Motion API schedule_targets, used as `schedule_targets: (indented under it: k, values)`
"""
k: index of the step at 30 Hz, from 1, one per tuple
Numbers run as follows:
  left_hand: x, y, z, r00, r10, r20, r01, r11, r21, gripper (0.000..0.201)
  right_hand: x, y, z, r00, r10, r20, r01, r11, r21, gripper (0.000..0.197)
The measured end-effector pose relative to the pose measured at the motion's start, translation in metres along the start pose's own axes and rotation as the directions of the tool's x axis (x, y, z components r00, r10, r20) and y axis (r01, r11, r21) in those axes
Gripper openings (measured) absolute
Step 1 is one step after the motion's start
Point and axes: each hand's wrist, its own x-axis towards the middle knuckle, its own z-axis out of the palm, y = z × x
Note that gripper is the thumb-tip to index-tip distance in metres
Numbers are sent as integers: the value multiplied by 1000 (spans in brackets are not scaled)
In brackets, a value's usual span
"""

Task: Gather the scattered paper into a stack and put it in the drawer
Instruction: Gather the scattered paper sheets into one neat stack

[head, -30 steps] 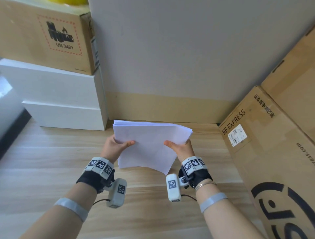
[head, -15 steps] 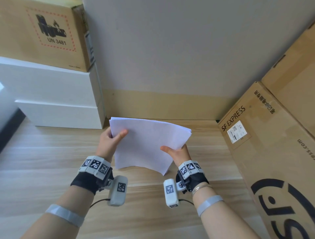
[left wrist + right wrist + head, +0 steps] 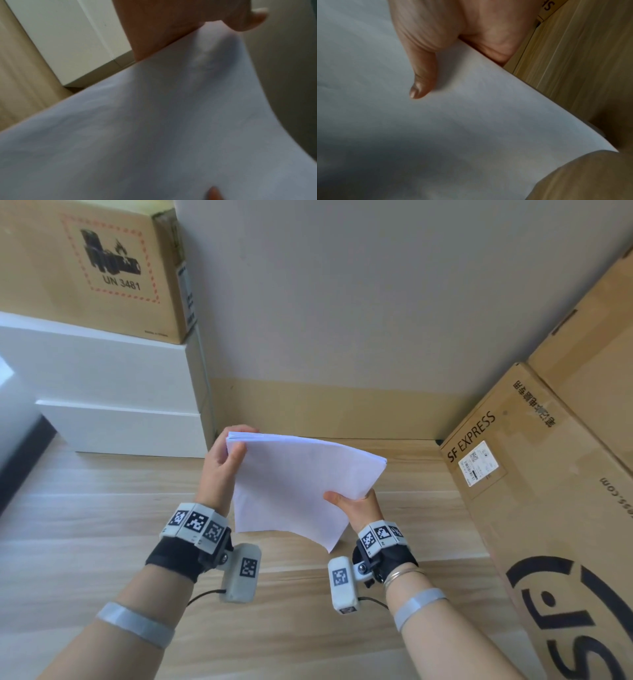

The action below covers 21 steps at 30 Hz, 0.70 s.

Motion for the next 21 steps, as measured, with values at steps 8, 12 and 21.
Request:
schedule_targets:
  k: [8, 12, 21]
  values:
    - [-18, -70, -23, 881, -465, 89, 458, 884, 90, 48, -2, 12, 7, 998, 39, -45, -39, 999, 14, 29]
    - [-19, -81, -26, 875, -479, 72, 450, 860, 242, 27, -5, 18, 10, 998, 35, -60, -34, 999, 13, 30]
    - [-40, -87, -24, 895, -443, 45, 412, 862, 296, 30, -12, 40, 16, 995, 71, -73, -72, 997, -13, 29]
